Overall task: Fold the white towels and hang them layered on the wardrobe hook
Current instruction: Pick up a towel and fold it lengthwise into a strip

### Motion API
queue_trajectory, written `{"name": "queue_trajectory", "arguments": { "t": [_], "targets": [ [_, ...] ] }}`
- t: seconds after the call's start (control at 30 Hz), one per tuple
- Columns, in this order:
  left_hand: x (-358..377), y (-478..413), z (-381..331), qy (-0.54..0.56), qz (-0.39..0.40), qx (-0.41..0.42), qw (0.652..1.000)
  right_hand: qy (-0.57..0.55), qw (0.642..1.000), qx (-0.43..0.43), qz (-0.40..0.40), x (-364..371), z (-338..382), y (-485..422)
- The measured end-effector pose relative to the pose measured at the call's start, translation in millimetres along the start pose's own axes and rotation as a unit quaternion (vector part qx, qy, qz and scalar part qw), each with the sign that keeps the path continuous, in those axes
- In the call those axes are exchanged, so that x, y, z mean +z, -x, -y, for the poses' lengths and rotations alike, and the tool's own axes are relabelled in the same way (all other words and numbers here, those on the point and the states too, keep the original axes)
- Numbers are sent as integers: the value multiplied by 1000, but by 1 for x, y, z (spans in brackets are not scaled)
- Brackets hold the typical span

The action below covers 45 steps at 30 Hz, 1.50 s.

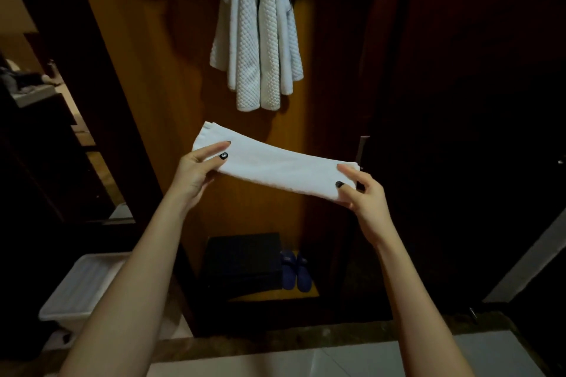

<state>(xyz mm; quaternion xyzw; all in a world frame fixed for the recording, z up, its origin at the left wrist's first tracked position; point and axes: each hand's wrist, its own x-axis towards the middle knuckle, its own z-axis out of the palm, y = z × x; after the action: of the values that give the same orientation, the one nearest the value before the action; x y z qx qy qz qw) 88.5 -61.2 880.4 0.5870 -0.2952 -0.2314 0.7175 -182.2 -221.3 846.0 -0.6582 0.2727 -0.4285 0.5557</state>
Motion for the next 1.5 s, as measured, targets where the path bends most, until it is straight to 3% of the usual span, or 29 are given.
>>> {"name": "queue_trajectory", "arguments": {
  "t": [0.13, 0.5, 0.87, 1.07, 1.37, 1.5],
  "targets": [
    [-11, -26, -30, 5, -1, 53, 999, -23, 999, -27, 14, 13, 15, -45],
    [-35, -139, -150, -111, 53, 180, 976, -54, 982, -139, 113, 48, 130, -207],
    [-27, -290, -271, -3, 75, 259, 963, -98, 956, -234, 147, 84, 256, -359],
    [-32, -350, -325, -74, 202, 248, 945, -96, 945, -276, 146, 91, 308, -418],
    [2, -437, -377, 50, 167, 293, 940, -154, 935, -287, 142, 106, 363, -508],
    [9, -463, -378, 43, 137, 273, 951, -161, 936, -274, 150, 114, 360, -543]
  ]
}}
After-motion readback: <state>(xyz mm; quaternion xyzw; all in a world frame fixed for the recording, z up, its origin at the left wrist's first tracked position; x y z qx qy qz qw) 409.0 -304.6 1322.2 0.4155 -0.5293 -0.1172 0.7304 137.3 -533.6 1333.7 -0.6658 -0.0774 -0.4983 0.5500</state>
